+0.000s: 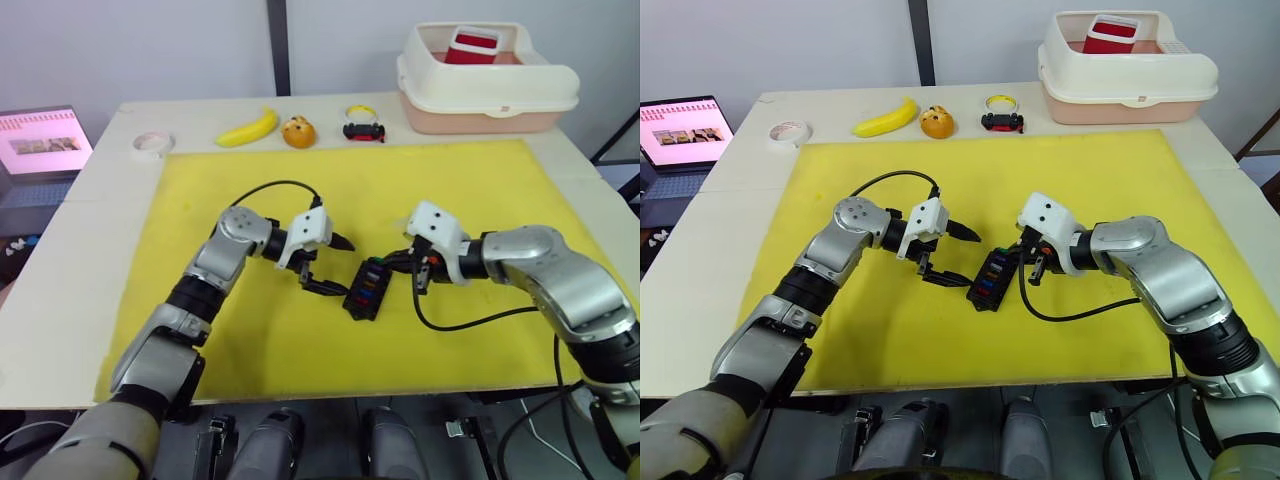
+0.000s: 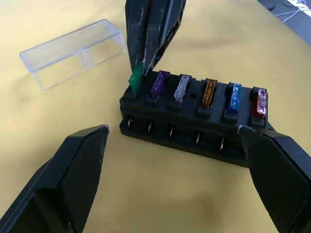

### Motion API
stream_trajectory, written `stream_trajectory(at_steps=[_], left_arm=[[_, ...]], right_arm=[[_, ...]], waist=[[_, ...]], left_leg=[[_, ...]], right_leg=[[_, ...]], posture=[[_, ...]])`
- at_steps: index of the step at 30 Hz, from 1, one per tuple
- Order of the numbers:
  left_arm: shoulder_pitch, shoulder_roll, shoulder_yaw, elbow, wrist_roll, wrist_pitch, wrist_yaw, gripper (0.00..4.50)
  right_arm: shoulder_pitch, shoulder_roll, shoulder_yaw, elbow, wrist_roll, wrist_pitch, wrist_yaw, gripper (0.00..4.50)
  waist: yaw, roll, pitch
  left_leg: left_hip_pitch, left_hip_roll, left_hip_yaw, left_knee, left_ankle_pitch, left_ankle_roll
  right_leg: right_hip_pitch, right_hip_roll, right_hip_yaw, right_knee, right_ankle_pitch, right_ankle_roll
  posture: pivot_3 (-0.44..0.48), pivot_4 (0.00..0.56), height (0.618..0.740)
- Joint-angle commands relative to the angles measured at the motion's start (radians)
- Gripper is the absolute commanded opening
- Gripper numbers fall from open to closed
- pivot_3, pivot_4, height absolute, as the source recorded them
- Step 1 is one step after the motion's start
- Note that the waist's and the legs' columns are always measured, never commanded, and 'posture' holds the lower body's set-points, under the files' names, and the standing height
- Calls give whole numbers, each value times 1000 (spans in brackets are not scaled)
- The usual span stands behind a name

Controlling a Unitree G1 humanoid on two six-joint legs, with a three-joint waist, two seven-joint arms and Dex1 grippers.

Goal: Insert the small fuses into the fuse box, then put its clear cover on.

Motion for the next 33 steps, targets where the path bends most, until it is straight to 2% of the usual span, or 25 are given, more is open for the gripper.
stream_trajectory(at_steps=[1,2,3,5,16,19,21,33], left_arm=[[0,2,13,-31,-1,-6,3,4485],[0,2,13,-32,-1,-5,3,4500],[1,2,12,-33,-1,-3,3,4500],[3,3,12,-37,-2,0,3,4500],[6,3,13,-43,-2,5,7,4500],[4,2,14,-40,-2,4,9,4500],[3,2,14,-39,-1,3,9,4500],[9,12,10,-57,-3,16,0,4500]], right_arm=[[-21,4,-9,-6,-6,1,5,0],[-22,4,-10,-8,-5,3,7,658],[-23,2,-17,-15,2,11,10,934],[-28,0,-29,-32,14,27,13,1786],[-42,14,-106,-82,56,32,-8,1786],[-24,21,-116,-86,64,22,-12,934],[-6,27,-115,-88,64,10,-16,44],[53,52,-90,-51,28,-48,-36,9]], waist=[[0,0,0],[0,0,0],[0,0,0],[0,0,0],[2,0,0],[1,0,0],[1,0,0],[1,0,0]], left_leg=[[0,0,0,0,0,0],[0,0,0,0,0,0],[0,0,0,0,0,0],[0,0,0,0,0,0],[0,0,0,0,0,0],[0,0,0,0,0,0],[0,0,0,0,0,0],[0,0,0,0,0,0]], right_leg=[[0,0,0,0,0,0],[0,0,0,0,0,0],[0,0,0,0,0,0],[0,0,0,0,0,0],[0,0,0,0,0,0],[0,0,0,0,0,0],[0,0,0,0,0,0],[0,0,0,0,0,0]], posture=[[0,150,740],[0,150,740],[0,150,740],[0,150,740],[0,150,740],[0,150,740],[0,150,740],[0,150,740]])
